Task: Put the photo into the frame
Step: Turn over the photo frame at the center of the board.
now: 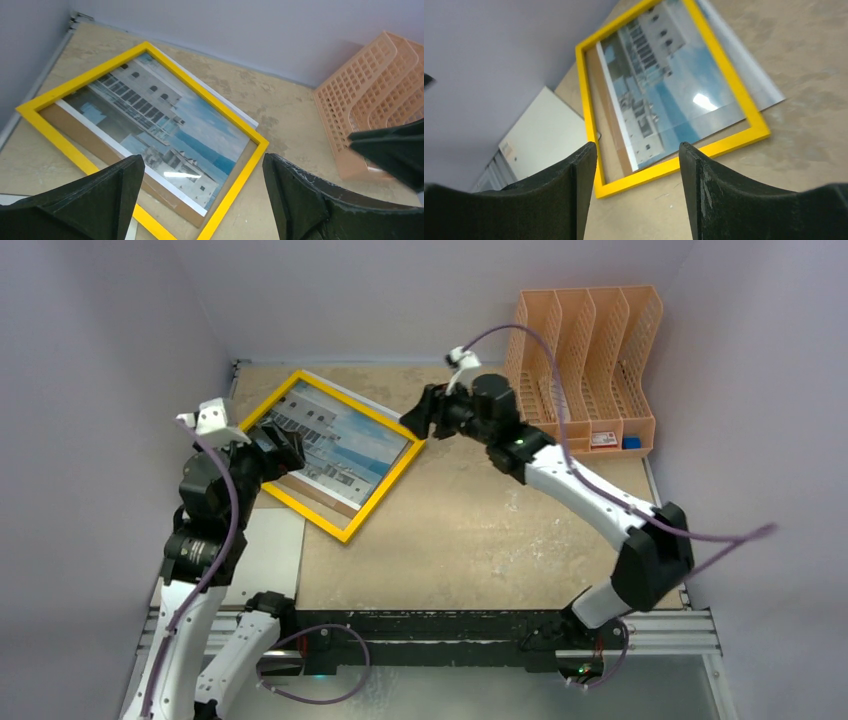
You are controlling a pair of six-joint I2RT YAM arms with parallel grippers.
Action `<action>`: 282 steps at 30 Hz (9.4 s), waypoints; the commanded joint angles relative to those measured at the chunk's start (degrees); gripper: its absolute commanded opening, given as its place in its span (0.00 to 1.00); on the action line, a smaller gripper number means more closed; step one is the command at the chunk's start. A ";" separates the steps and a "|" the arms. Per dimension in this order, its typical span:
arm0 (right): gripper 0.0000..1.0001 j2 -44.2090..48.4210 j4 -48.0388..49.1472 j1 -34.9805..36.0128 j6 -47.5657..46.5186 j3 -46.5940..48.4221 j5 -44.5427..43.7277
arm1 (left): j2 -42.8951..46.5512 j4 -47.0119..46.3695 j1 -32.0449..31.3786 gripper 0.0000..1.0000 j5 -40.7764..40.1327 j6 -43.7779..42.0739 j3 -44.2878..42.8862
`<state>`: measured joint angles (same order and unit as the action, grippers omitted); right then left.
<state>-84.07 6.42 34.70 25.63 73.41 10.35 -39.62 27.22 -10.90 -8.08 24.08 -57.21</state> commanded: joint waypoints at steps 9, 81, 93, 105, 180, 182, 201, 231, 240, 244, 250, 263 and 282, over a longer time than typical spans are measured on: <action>0.65 -27.08 -2.22 22.98 -6.27 18.41 -4.84 | 8.23 2.36 0.35 0.90 -16.56 2.07 -2.97; 0.00 -16.85 13.26 30.41 -2.52 -2.74 -21.12 | 4.82 -3.24 0.35 0.97 -1.69 32.25 24.07; 0.00 -8.72 13.03 29.62 -0.06 -10.70 -15.26 | -3.23 -24.60 0.35 0.94 9.31 36.40 34.82; 0.03 -9.03 10.04 29.64 -1.72 -10.57 -13.36 | -5.37 -29.88 0.43 0.40 13.06 37.78 35.39; 0.14 -20.07 9.43 13.50 10.46 30.69 -0.34 | -0.99 -8.81 0.35 0.86 30.08 10.20 5.47; 0.14 -18.26 9.41 12.49 11.56 30.19 1.28 | -0.46 -9.44 0.35 0.87 31.34 10.43 4.52; 0.15 -8.51 22.76 7.23 30.32 19.95 26.21 | -2.62 -14.59 0.35 0.93 13.87 27.27 14.15; 0.11 -11.21 50.97 7.06 65.92 7.72 33.20 | -35.17 -56.68 0.34 0.83 25.15 29.60 27.62; 0.14 -11.74 47.50 6.22 66.66 4.51 33.95 | -31.99 -58.71 0.35 0.41 22.35 30.16 32.64; 0.19 -11.23 45.43 4.75 65.56 2.55 33.55 | -29.44 -56.28 0.35 0.18 20.84 29.06 34.18; 0.36 -11.46 36.57 1.18 56.68 2.43 35.42 | -26.52 -47.76 0.35 0.00 19.80 26.12 32.85; 0.70 -8.14 12.52 -9.22 27.47 3.43 38.37 | -24.67 -37.15 0.35 0.00 21.75 22.65 29.07; 0.66 -7.77 2.53 -17.83 10.07 -9.09 23.00 | -33.19 -27.92 0.34 0.00 23.79 19.35 14.33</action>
<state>-90.76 7.88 16.97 37.80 67.68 35.27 -71.00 2.00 -10.52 13.10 43.24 -36.77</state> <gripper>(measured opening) 0.667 0.284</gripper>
